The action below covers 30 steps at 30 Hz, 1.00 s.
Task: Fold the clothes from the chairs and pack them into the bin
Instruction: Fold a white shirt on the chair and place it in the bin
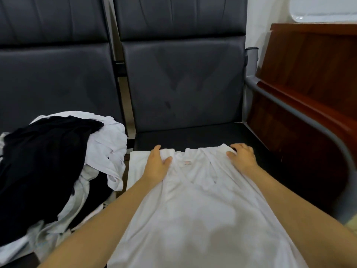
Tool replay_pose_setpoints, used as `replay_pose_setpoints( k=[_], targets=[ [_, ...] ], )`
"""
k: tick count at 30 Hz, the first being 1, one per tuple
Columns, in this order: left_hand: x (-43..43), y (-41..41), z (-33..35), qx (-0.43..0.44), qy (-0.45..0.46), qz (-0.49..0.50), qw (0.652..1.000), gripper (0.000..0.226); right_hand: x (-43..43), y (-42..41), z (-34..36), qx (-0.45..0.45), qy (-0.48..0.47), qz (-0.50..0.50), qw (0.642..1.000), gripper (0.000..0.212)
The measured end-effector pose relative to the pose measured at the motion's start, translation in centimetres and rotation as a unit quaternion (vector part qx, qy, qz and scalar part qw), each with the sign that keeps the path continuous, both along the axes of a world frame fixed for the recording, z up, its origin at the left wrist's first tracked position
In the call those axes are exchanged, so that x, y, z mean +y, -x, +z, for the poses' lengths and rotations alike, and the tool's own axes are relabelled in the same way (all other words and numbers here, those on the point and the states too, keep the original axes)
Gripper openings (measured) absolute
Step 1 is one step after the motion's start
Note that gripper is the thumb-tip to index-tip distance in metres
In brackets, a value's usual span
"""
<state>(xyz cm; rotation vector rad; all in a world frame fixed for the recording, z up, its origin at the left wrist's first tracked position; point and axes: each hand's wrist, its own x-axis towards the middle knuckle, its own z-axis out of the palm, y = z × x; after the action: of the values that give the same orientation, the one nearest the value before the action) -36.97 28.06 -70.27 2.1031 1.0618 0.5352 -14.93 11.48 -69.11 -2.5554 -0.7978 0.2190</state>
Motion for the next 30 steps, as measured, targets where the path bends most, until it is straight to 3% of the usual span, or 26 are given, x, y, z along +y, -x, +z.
replay_pose_setpoints(
  k=[4,6,9,11,13,15,18,20,23,27,30],
  targets=[
    [-0.4,0.3,-1.5,0.062,-0.123,-0.01,0.99,0.073,0.1,-0.7,1.1,0.035,0.003,-0.037,0.999,0.013],
    [-0.4,0.1,-1.6,0.091,-0.139,-0.015,0.986,0.075,0.3,-0.7,1.6,0.023,-0.073,-0.04,0.996,0.009],
    [-0.3,0.2,-1.9,0.112,-0.133,-0.015,0.985,0.078,0.1,-0.2,2.2,-0.124,-0.138,-0.02,0.982,0.006],
    [-0.4,0.2,-1.9,0.129,-0.136,-0.016,0.982,0.079,-0.2,0.1,1.9,-0.244,-0.059,0.062,0.966,0.007],
    [-0.4,0.1,-1.9,0.138,-0.135,-0.02,0.981,0.08,-0.5,-0.2,1.0,-0.289,0.036,0.114,0.95,0.028],
    [-0.4,0.1,-1.9,0.138,-0.131,-0.022,0.982,0.082,-0.8,-0.7,0.1,-0.259,0.044,0.08,0.962,0.036],
    [-0.5,0.1,-1.7,0.145,-0.135,-0.019,0.98,0.082,-0.7,-1.0,-0.3,-0.103,-0.062,-0.016,0.993,0.04],
    [-0.7,0.1,-1.6,0.15,-0.137,-0.017,0.979,0.082,-0.4,-1.3,-0.4,-0.065,-0.055,-0.018,0.996,0.035],
    [-0.7,0.1,-1.5,0.155,-0.14,-0.013,0.978,0.081,-0.2,-0.9,-0.2,-0.166,-0.058,0.023,0.984,0.013],
    [-0.7,0.0,-1.6,0.157,-0.139,-0.013,0.978,0.081,-0.4,0.8,0.6,-0.345,-0.008,0.193,0.919,0.009],
    [-0.7,0.0,-1.7,0.152,-0.142,-0.011,0.978,0.08,-0.7,1.5,0.4,-0.257,0.018,0.295,0.92,0.02]
  ],
)
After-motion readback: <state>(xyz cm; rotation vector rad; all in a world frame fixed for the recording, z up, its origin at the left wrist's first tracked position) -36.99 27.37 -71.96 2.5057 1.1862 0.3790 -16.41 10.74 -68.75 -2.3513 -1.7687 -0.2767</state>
